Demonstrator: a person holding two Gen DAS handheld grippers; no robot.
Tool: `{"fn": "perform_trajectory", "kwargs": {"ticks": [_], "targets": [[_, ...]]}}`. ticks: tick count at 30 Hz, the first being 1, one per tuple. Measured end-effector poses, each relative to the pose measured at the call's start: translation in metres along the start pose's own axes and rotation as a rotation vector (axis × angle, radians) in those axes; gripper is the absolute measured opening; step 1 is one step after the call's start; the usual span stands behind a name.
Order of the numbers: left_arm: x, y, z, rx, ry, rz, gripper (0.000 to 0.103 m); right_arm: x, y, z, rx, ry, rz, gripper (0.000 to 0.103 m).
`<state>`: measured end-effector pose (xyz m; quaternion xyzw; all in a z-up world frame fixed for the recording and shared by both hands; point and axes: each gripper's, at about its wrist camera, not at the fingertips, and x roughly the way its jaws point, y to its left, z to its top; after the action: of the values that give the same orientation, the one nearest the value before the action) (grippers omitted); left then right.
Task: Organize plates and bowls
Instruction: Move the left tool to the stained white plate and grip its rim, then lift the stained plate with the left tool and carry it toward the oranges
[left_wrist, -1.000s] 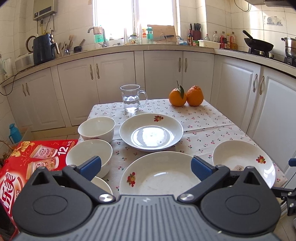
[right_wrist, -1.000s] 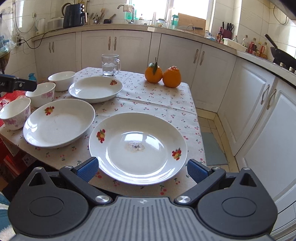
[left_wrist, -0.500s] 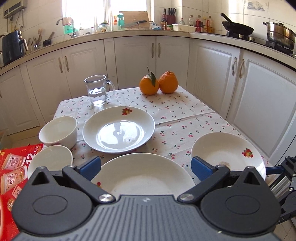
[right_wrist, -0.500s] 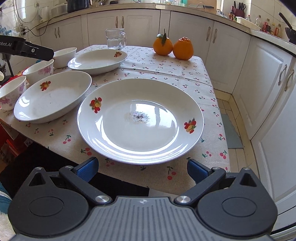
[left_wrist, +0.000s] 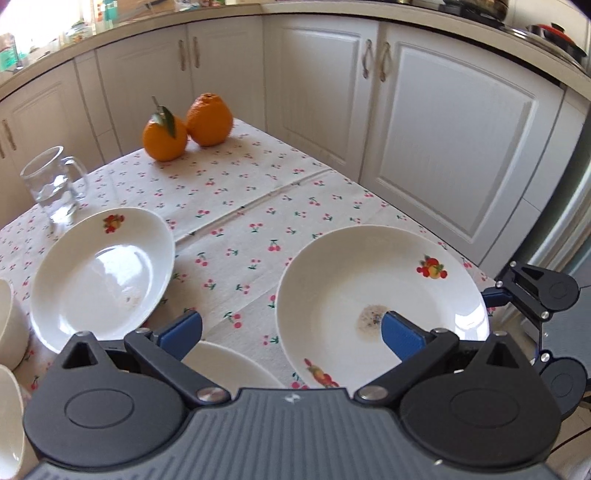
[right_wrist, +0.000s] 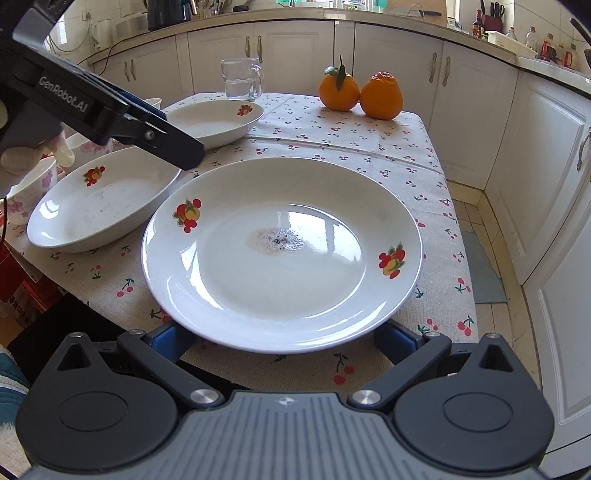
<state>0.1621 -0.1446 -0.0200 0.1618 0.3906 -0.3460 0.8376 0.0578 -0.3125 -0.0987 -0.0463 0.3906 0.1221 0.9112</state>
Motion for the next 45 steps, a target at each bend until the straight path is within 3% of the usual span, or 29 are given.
{"fn": "perform_trajectory", "kwargs": {"ticks": [10, 19, 24, 45], "targets": [[0.057, -0.007, 0.03, 0.094, 0.169, -0.187, 0.102, -0.002, -0.004, -0.009, -0.028, -0.069, 0.027, 0.103], [0.088, -0.007, 0.042, 0.162, 0.253, -0.236, 0.1, -0.002, -0.004, -0.01, -0.029, -0.074, 0.03, 0.103], [0.093, -0.008, 0.044, 0.178, 0.274, -0.259, 0.092, -0.003, -0.005, -0.009, -0.021, -0.07, 0.032, 0.103], [0.099, 0.002, 0.055, 0.163, 0.277, -0.277, 0.083, -0.002, -0.01, 0.004, -0.04, -0.028, 0.057, 0.099]]}}
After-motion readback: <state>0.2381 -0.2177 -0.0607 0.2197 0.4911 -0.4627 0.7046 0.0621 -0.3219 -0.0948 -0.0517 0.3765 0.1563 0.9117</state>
